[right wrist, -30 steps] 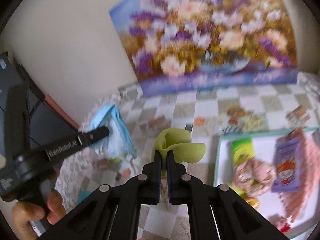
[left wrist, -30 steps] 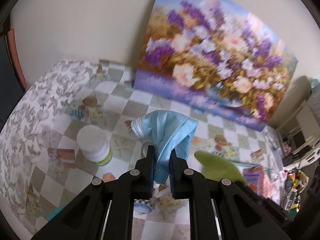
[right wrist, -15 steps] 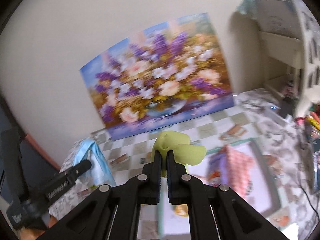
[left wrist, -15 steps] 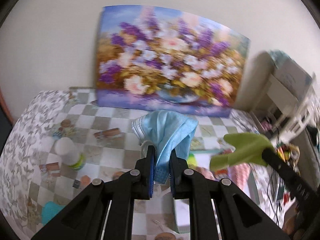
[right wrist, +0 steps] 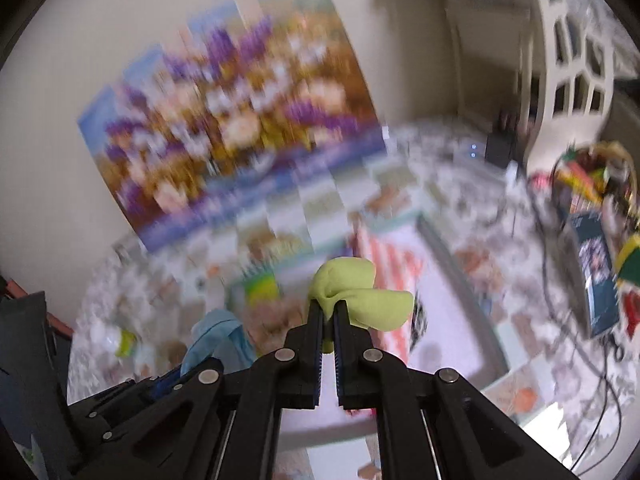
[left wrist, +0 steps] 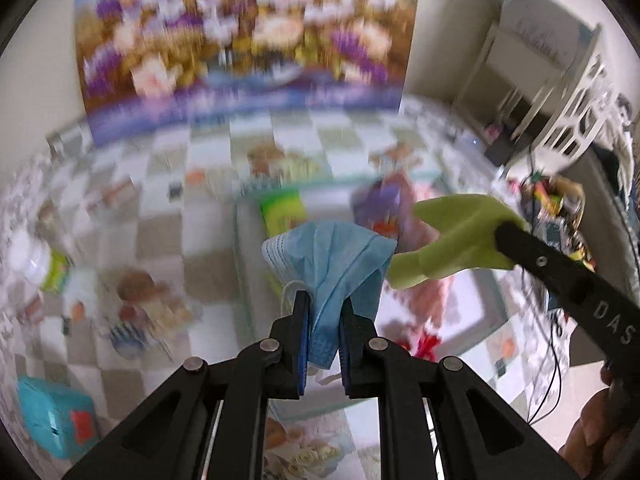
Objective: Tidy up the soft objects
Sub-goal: 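Lift the mask and green cloth and carry both into the white tray, then open both tools and withdraw them from the tray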
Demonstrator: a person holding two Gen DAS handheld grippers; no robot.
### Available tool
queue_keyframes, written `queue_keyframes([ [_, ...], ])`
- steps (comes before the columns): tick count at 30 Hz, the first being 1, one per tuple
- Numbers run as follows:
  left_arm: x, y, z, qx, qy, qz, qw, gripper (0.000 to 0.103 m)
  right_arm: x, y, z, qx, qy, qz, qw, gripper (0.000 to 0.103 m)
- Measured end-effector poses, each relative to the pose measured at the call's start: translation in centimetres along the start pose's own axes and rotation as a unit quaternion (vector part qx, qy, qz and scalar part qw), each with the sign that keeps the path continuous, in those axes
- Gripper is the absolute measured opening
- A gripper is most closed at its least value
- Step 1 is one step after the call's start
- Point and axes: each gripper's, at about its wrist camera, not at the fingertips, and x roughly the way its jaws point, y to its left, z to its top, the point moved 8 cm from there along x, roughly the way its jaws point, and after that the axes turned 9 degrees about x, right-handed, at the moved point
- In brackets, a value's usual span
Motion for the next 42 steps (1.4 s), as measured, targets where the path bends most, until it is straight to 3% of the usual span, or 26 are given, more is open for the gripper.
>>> queue_keyframes([
  [6, 3.5, 0.7, -2.1, -0.008, 0.05, 0.013, 0.9986, 0.013, 4.8, -1.0, -3.1, -0.011, 0.081, -0.023, 0.996, 0.006],
  [11, 5.1, 1.3, -3.5, -0.021, 0.081, 0.011, 0.9964, 0.015, 7.0, -1.4, -4.7, -0.016, 0.119, -0.032, 0.992, 0.008],
  [13, 5.0, 1.6, -3.6, -0.028, 0.079, 0.007, 0.9964, 0.027, 7.3, -1.5, -5.1, -0.017, 0.126, -0.035, 0.991, 0.008],
  [15, 4.4, 1.9, -3.7, -0.034, 0.072, 0.007, 0.9968, 0.057, 7.4, -1.5, -5.4, -0.019, 0.129, -0.037, 0.991, 0.008],
  [19, 3.1, 2.6, -3.8, -0.047, 0.056, 0.01, 0.9973, 0.061, 7.3, -1.3, -5.7, -0.025, 0.127, -0.039, 0.991, 0.008],
  [20, 2.7, 3.0, -3.9, -0.052, 0.052, 0.016, 0.9972, 0.064, 7.3, -1.3, -5.9, -0.026, 0.128, -0.041, 0.991, 0.011],
  [21, 2.6, 3.3, -4.0, -0.055, 0.05, 0.021, 0.997, 0.069, 7.4, -1.3, -6.1, -0.027, 0.13, -0.043, 0.99, 0.021],
  [22, 2.4, 3.6, -4.1, -0.059, 0.048, 0.026, 0.9968, 0.071, 7.4, -1.5, -6.5, -0.026, 0.132, -0.047, 0.99, 0.037],
  [24, 2.0, 4.4, -4.4, -0.07, 0.043, 0.037, 0.9959, 0.08, 7.4, -1.6, -6.8, -0.026, 0.134, -0.055, 0.989, 0.054],
  [29, 0.8, 7.5, -5.8, -0.105, 0.031, 0.079, 0.9909, 0.09, 7.0, -1.6, -7.9, -0.032, 0.132, -0.06, 0.989, 0.059],
  [34, -0.1, 10.4, -7.6, -0.134, 0.03, 0.124, 0.9827, 0.092, 6.7, -1.3, -9.4, -0.046, 0.134, -0.065, 0.988, 0.067],
  [35, -0.2, 10.6, -7.9, -0.135, 0.032, 0.132, 0.9816, 0.097, 6.7, -1.3, -9.6, -0.047, 0.134, -0.065, 0.988, 0.068],
  [38, -0.4, 11.3, -9.0, -0.136, 0.037, 0.146, 0.9791, 0.101, 6.5, -1.1, -10.3, -0.057, 0.132, -0.068, 0.987, 0.074],
  [42, -0.8, 11.8, -10.2, -0.139, 0.045, 0.155, 0.9771, 0.101, 6.2, -0.9, -11.0, -0.068, 0.128, -0.074, 0.987, 0.09],
])
